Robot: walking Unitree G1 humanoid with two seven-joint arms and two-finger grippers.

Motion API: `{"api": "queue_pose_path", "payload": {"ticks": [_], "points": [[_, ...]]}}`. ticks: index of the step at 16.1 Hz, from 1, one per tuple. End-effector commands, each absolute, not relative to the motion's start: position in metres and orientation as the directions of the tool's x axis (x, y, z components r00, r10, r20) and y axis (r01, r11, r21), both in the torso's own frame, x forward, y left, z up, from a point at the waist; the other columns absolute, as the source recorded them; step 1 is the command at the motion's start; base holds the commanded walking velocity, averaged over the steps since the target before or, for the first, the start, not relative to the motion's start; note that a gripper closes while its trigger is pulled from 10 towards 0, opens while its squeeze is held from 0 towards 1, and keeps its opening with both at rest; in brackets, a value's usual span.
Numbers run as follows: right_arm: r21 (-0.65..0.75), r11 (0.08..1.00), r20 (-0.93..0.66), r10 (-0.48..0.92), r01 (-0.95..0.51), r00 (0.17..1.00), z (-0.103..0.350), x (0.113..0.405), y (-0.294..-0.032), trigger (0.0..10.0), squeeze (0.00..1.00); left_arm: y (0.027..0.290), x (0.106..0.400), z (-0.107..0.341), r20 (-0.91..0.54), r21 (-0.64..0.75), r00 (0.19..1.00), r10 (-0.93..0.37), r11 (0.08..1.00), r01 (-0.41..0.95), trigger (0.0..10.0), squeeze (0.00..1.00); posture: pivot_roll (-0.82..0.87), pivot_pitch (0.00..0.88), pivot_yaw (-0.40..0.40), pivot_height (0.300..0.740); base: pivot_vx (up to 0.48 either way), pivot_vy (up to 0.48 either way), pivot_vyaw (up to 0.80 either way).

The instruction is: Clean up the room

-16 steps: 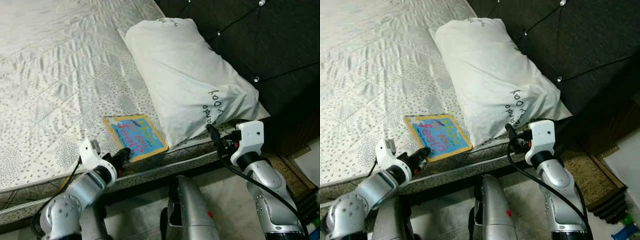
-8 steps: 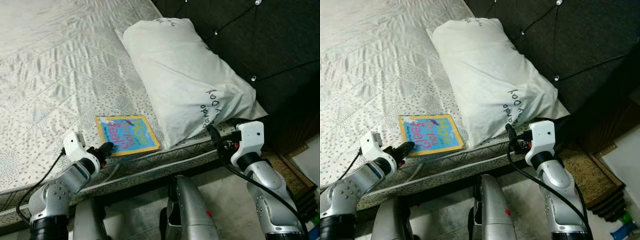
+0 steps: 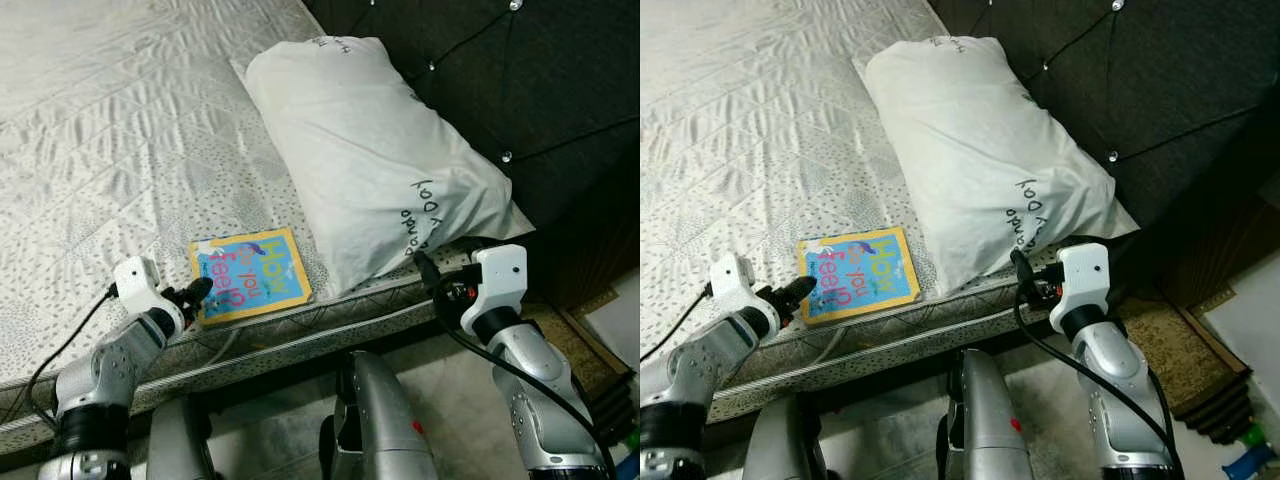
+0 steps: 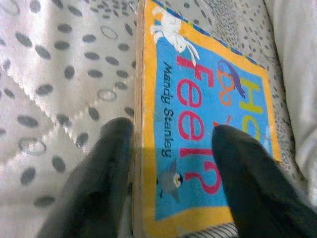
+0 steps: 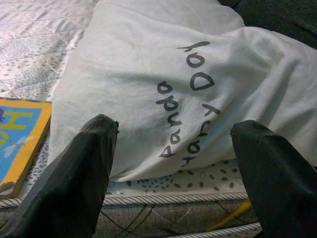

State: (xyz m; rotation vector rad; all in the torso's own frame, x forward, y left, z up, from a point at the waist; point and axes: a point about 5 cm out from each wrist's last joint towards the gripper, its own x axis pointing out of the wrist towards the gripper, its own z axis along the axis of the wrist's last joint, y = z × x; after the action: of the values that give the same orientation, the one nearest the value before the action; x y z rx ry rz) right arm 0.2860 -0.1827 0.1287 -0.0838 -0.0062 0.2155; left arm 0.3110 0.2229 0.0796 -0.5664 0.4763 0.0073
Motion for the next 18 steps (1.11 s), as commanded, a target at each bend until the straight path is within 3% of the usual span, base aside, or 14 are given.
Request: {"api": "queue_pose_path", "payload": {"ticks": [1, 5, 6, 8, 18], "points": [[-0.089, 0.976, -0.004, 0.198, -0.198, 0.98, 0.127, 0.284, -0.186, 10.0, 0.0, 0.225, 0.312, 0.075, -0.452, -0.49, 0.884, -0.118, 0.861, -0.136, 10.0, 1.0, -0.16, 0.176, -0.08, 0.546, 0.0, 0.0, 0.0], [-0.09, 0.977, -0.002, 0.195, -0.194, 0.981, 0.128, 0.284, -0.187, 10.0, 0.0, 0.232, 0.322, 0.081, -0.417, -0.425, 0.908, -0.037, 0.891, -0.159, 10.0, 1.0, -0.16, 0.174, -0.079, 0.546, 0.0, 0.0, 0.0], [-0.089, 0.977, -0.003, 0.194, -0.194, 0.981, 0.127, 0.284, -0.187, 10.0, 0.0, 0.237, 0.323, 0.081, -0.409, -0.417, 0.913, -0.002, 0.89, -0.185, 10.0, 0.83, -0.16, 0.169, -0.076, 0.546, 0.0, 0.0, 0.0], [-0.087, 0.977, -0.002, 0.193, -0.193, 0.981, 0.127, 0.283, -0.185, 10.0, 0.0, 0.245, 0.326, 0.079, -0.412, -0.385, 0.911, 0.026, 0.901, -0.2, 10.0, 0.0, -0.16, 0.169, -0.075, 0.546, 0.0, 0.0, 0.0], [-0.096, 0.981, 0.002, 0.172, -0.171, 0.985, 0.13, 0.279, -0.191, 10.0, 0.0, 0.219, 0.352, 0.072, -0.459, -0.315, 0.887, -0.046, 0.942, -0.114, 10.0, 0.0, -0.19, 0.178, -0.067, 0.546, 0.0, 0.0, 0.0]]}}
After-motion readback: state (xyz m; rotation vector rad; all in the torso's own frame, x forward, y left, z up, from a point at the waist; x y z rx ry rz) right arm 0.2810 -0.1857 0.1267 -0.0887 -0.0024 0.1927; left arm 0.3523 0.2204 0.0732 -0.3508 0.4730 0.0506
